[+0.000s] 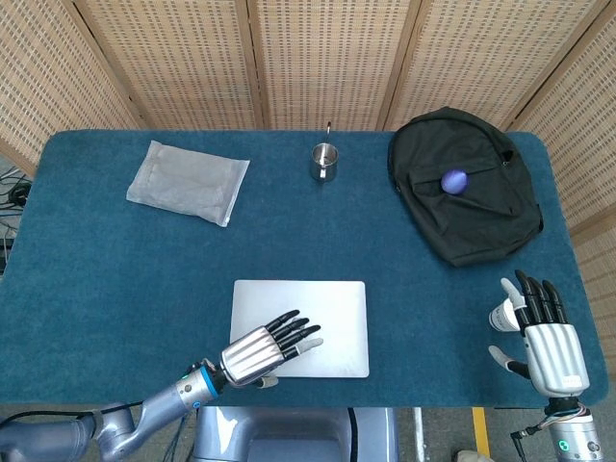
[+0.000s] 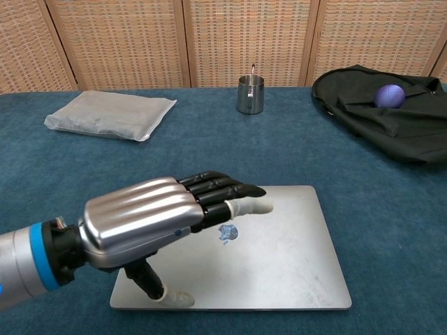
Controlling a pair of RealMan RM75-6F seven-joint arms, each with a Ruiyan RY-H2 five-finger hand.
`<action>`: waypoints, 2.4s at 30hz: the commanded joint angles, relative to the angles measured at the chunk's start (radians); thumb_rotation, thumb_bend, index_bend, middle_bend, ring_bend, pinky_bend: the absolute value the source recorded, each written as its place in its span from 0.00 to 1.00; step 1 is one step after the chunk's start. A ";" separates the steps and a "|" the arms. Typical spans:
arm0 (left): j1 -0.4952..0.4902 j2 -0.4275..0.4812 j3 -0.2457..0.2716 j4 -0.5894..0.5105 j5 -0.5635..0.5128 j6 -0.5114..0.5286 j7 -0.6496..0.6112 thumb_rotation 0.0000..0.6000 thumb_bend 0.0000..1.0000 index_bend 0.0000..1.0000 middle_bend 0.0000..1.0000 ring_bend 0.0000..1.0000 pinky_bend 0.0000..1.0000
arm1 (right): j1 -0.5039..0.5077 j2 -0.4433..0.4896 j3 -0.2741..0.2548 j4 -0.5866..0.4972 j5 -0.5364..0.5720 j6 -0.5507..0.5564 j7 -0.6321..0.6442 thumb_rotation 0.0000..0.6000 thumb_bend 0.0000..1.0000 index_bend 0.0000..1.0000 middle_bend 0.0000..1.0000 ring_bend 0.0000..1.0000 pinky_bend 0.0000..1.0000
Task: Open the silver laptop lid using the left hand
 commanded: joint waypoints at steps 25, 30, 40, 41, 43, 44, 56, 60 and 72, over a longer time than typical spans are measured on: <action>-0.085 -0.189 0.006 0.155 -0.097 -0.074 0.182 1.00 0.00 0.00 0.00 0.00 0.00 | 0.002 0.016 0.003 0.004 0.016 -0.004 0.052 1.00 0.00 0.05 0.00 0.00 0.00; -0.090 -0.199 0.008 0.165 -0.116 -0.068 0.184 1.00 0.03 0.00 0.00 0.00 0.00 | 0.002 0.019 0.004 0.005 0.018 -0.004 0.061 1.00 0.00 0.05 0.00 0.00 0.00; -0.103 -0.208 0.017 0.175 -0.146 -0.060 0.196 1.00 0.21 0.00 0.00 0.00 0.00 | 0.003 0.022 0.003 0.004 0.020 -0.005 0.065 1.00 0.00 0.05 0.00 0.00 0.00; -0.105 -0.207 0.018 0.175 -0.150 -0.060 0.199 1.00 0.22 0.00 0.00 0.00 0.00 | 0.003 0.022 0.003 0.004 0.019 -0.006 0.065 1.00 0.00 0.05 0.00 0.00 0.00; -0.105 -0.205 0.020 0.172 -0.157 -0.057 0.198 1.00 0.22 0.00 0.00 0.00 0.00 | 0.003 0.022 0.002 0.003 0.019 -0.006 0.066 1.00 0.00 0.05 0.00 0.00 0.00; -0.105 -0.205 0.022 0.169 -0.158 -0.053 0.199 1.00 0.23 0.00 0.00 0.00 0.00 | 0.003 0.023 0.002 0.003 0.020 -0.005 0.066 1.00 0.00 0.05 0.00 0.00 0.00; -0.114 -0.203 0.029 0.156 -0.176 -0.041 0.208 1.00 0.23 0.00 0.00 0.00 0.00 | 0.003 0.024 0.002 0.002 0.022 -0.007 0.067 1.00 0.00 0.05 0.00 0.00 0.00; -0.116 -0.201 0.031 0.154 -0.182 -0.039 0.213 1.00 0.23 0.00 0.00 0.00 0.00 | 0.004 0.024 0.001 0.002 0.021 -0.008 0.066 1.00 0.00 0.05 0.00 0.00 0.00; -0.120 -0.198 0.029 0.145 -0.215 -0.046 0.235 1.00 0.23 0.00 0.00 0.00 0.00 | 0.005 0.026 0.001 0.002 0.024 -0.010 0.074 1.00 0.00 0.05 0.00 0.00 0.00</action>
